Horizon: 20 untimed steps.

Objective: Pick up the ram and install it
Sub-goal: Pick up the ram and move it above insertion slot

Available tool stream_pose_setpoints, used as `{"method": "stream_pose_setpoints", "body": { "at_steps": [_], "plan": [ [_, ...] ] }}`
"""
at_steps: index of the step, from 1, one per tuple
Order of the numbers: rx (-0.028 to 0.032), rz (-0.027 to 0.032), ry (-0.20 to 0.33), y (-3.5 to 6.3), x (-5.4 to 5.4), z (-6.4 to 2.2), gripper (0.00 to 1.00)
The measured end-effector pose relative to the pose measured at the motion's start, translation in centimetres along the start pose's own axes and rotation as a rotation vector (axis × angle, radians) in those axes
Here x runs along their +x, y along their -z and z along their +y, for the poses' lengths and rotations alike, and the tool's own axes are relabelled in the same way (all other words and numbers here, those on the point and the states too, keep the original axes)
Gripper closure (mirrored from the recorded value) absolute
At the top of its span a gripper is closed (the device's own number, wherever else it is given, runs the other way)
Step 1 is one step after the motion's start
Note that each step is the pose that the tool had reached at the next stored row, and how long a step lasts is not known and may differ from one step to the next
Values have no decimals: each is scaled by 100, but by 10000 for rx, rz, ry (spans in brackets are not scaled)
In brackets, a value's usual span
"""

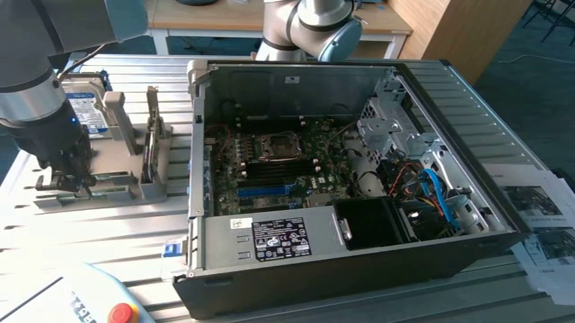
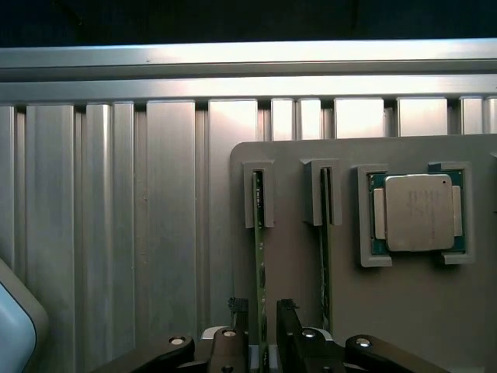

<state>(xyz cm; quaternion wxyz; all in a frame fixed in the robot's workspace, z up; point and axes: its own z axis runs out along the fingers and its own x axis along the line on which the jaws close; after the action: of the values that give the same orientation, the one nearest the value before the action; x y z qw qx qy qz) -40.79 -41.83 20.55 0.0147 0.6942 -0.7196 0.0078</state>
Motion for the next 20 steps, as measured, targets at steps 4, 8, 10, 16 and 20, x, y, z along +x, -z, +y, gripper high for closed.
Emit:
{"method": "stream_pose_setpoints", "body": {
  "at_steps": [4,8,10,16,20],
  "plan": [
    [0,0,0,0,0,0,72],
    [-10,1,0,1,1,-37,72],
    [-17,1,0,1,3,-58,72],
    [-28,1,0,0,4,-83,72],
    [-28,1,1,-25,3,-84,72]
  ]
}}
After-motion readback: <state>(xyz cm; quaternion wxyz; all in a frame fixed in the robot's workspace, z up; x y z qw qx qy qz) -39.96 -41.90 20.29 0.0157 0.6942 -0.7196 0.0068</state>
